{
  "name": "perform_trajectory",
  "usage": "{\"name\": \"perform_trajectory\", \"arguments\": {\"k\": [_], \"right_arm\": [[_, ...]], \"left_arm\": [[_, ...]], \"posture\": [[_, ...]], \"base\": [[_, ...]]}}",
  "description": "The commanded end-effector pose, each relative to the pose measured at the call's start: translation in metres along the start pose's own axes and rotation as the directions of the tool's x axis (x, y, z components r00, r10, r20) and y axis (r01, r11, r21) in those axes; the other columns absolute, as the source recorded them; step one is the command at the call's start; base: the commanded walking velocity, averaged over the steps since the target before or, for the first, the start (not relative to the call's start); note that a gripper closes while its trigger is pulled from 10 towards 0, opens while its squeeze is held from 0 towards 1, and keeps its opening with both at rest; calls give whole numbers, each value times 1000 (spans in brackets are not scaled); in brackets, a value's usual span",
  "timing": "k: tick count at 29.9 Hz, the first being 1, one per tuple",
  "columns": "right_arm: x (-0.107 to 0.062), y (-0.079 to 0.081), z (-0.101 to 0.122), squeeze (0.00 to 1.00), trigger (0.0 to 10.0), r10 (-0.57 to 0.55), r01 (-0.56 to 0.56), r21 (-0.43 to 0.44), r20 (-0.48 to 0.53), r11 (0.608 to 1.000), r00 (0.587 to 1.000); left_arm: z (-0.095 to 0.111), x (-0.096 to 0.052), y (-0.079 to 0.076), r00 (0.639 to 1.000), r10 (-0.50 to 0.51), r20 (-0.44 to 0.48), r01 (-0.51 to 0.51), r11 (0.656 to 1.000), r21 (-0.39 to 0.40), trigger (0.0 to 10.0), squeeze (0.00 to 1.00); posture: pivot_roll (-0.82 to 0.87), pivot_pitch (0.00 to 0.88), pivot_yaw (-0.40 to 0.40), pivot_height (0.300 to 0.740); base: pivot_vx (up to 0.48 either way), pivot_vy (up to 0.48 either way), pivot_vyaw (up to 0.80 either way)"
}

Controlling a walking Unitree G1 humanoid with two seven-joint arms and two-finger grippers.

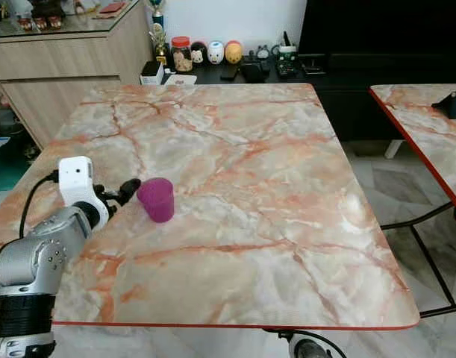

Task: Setting the table

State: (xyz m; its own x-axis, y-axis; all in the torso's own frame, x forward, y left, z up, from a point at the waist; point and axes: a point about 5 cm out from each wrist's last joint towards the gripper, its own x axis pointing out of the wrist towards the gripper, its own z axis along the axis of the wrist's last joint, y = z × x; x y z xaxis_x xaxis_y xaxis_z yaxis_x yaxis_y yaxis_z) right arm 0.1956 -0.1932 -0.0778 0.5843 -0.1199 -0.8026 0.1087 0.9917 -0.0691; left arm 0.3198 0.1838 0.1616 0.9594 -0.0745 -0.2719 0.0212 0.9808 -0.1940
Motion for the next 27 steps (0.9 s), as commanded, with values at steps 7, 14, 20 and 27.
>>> {"name": "perform_trajectory", "arguments": {"k": [7, 14, 20, 27], "right_arm": [[1, 3, 3, 0, 10000, 6, -6, -12, 1, 1000, 1000], [0, 4, 2, 0, 10000, 11, -11, -15, 1, 1000, 1000], [0, 4, 2, 0, 10000, 12, -12, -16, 2, 1000, 1000], [0, 4, 2, 0, 10000, 11, -11, -14, 3, 1000, 1000]], "left_arm": [[-1, 3, -11, 999, -31, -36, 31, 1000, -2, 10000, 0], [-5, 4, -22, 997, -59, -56, 61, 998, 32, 10000, 0], [-8, 7, -27, 997, -50, -55, 54, 996, 76, 10000, 0], [-11, 9, -28, 999, -12, -48, 15, 997, 75, 10000, 0]], "posture": [[-18, 0, 38, 740], [-26, 0, 46, 740], [-30, 0, 49, 740], [-30, 0, 47, 740]], "base": [[0, 0, 0], [0, 0, 0], [0, 0, 0], [0, 0, 0]]}}
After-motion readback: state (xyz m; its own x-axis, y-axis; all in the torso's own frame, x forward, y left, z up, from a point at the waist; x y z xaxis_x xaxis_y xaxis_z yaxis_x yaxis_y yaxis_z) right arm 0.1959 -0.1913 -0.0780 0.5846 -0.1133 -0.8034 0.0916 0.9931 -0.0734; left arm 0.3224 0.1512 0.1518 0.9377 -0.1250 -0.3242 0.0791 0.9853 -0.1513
